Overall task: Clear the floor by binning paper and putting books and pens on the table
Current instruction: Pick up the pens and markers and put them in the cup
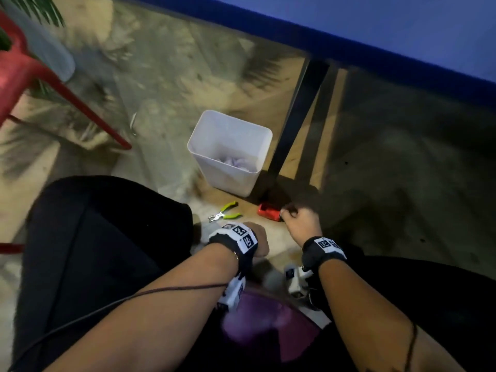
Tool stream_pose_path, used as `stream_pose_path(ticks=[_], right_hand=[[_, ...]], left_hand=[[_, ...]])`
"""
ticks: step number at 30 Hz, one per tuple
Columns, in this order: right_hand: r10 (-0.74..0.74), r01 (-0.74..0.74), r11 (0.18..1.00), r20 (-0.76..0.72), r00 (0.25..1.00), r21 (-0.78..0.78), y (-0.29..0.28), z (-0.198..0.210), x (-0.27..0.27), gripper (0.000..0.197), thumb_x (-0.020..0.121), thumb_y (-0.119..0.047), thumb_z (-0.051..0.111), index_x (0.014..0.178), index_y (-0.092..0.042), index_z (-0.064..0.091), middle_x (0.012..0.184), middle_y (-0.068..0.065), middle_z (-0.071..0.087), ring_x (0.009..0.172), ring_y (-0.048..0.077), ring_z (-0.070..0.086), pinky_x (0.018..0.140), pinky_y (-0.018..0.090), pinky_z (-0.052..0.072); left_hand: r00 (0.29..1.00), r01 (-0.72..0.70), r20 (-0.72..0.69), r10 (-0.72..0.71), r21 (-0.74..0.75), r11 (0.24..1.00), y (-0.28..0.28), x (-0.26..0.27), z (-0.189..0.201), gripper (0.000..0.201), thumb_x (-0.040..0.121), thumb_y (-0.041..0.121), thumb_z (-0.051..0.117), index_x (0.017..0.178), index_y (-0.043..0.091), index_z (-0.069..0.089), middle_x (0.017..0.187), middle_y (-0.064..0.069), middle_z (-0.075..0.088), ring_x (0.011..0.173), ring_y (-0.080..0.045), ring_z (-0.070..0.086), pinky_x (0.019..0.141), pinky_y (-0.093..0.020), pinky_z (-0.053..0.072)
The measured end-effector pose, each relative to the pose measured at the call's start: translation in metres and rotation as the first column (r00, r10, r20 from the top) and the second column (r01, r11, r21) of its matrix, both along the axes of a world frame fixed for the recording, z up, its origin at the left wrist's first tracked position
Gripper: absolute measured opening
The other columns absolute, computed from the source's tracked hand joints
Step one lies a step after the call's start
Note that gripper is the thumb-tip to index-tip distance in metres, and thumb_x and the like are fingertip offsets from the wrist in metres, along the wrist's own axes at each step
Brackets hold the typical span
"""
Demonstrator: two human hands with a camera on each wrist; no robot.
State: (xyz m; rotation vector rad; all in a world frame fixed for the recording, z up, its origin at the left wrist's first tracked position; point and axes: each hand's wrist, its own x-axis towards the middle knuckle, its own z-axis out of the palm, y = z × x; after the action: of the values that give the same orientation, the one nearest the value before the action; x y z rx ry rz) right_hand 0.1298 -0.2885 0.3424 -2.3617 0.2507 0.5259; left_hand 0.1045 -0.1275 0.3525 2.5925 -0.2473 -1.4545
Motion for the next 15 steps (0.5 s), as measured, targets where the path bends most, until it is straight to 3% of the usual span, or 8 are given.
stream_pose_path(ticks=[2, 4, 6, 8, 10, 11, 13, 15], right_hand=[[0.013, -0.014, 0.999, -0.029, 1.0, -0.051, 0.002, -0.028, -0.001, 0.022, 0.098, -0.029, 0.067, 0.091, -0.009, 0.073, 0.086, 0.017, 0.076, 0.094, 0.04, 0.071, 0.081, 0.039, 0.053], [0.013, -0.02, 0.997, -0.089, 0.996, -0.068, 0.002, -0.052, -0.003, 0.026, 0.1, -0.028, 0.063, 0.09, -0.006, 0.072, 0.085, 0.021, 0.074, 0.093, 0.041, 0.071, 0.078, 0.039, 0.051], [0.008, -0.023, 0.996, -0.167, 0.986, -0.088, 0.002, -0.073, -0.002, 0.029, 0.101, -0.03, 0.059, 0.092, -0.006, 0.074, 0.089, 0.02, 0.075, 0.094, 0.038, 0.071, 0.075, 0.034, 0.048], [0.027, -0.053, 0.992, -0.218, 0.976, -0.117, 0.002, -0.09, 0.001, 0.033, 0.103, -0.032, 0.055, 0.097, -0.007, 0.075, 0.097, 0.019, 0.076, 0.098, 0.034, 0.071, 0.078, 0.031, 0.048], [0.046, -0.082, 0.987, -0.254, 0.966, -0.135, 0.004, -0.106, 0.005, 0.034, 0.104, -0.032, 0.051, 0.104, -0.007, 0.074, 0.103, 0.018, 0.076, 0.102, 0.033, 0.071, 0.085, 0.03, 0.051], [0.063, -0.105, 0.985, -0.28, 0.958, -0.138, 0.006, -0.111, 0.006, 0.033, 0.105, -0.031, 0.05, 0.107, -0.008, 0.073, 0.107, 0.018, 0.076, 0.104, 0.033, 0.071, 0.087, 0.03, 0.051], [0.084, -0.133, 0.981, -0.31, 0.947, -0.14, 0.009, -0.123, 0.01, 0.029, 0.104, -0.03, 0.05, 0.112, -0.012, 0.072, 0.111, 0.017, 0.075, 0.106, 0.032, 0.07, 0.086, 0.028, 0.051], [0.099, -0.145, 0.982, -0.328, 0.939, -0.12, 0.013, -0.132, 0.015, 0.024, 0.102, -0.028, 0.056, 0.114, -0.016, 0.073, 0.112, 0.013, 0.075, 0.105, 0.031, 0.071, 0.086, 0.028, 0.053]], left_hand=[[0.993, 0.057, -0.107, -0.054, 0.024, 0.998, 0.008, 0.016, -0.018, 0.004, 0.083, 0.033, 0.068, 0.087, 0.03, 0.068, 0.065, 0.007, 0.056, 0.065, -0.006, 0.055, 0.052, -0.021, 0.039], [0.983, 0.096, -0.163, -0.088, 0.039, 0.995, 0.019, 0.034, -0.046, 0.041, 0.079, 0.036, 0.071, 0.119, 0.041, 0.063, 0.096, 0.002, 0.071, 0.084, -0.014, 0.062, 0.067, -0.03, 0.048], [0.992, -0.043, -0.119, 0.052, 0.083, 0.996, 0.035, 0.048, -0.065, 0.04, 0.078, 0.041, 0.066, 0.116, 0.03, 0.067, 0.115, 0.001, 0.068, 0.106, -0.019, 0.062, 0.087, -0.034, 0.051], [0.989, -0.13, -0.058, 0.138, 0.131, 0.983, 0.051, 0.059, -0.075, 0.03, 0.075, 0.041, 0.061, 0.097, 0.019, 0.065, 0.107, -0.004, 0.07, 0.092, -0.022, 0.065, 0.081, -0.031, 0.054], [0.976, -0.215, -0.009, 0.219, 0.155, 0.964, 0.064, 0.063, -0.102, 0.037, 0.076, 0.033, 0.057, 0.109, 0.018, 0.064, 0.091, -0.007, 0.068, 0.075, -0.021, 0.064, 0.068, -0.028, 0.054], [0.973, -0.23, 0.027, 0.228, 0.144, 0.963, 0.069, 0.06, -0.108, 0.044, 0.078, 0.031, 0.054, 0.122, 0.024, 0.06, 0.093, -0.009, 0.066, 0.076, -0.022, 0.064, 0.067, -0.029, 0.052], [0.972, -0.233, 0.052, 0.228, 0.136, 0.963, 0.074, 0.057, -0.129, 0.056, 0.088, 0.03, 0.05, 0.144, 0.031, 0.042, 0.123, -0.011, 0.059, 0.094, -0.026, 0.064, 0.076, -0.034, 0.051], [0.979, -0.203, 0.059, 0.196, 0.154, 0.967, 0.072, 0.053, -0.141, 0.054, 0.093, 0.036, 0.052, 0.146, 0.03, 0.04, 0.141, -0.006, 0.042, 0.115, -0.029, 0.055, 0.091, -0.037, 0.047]])
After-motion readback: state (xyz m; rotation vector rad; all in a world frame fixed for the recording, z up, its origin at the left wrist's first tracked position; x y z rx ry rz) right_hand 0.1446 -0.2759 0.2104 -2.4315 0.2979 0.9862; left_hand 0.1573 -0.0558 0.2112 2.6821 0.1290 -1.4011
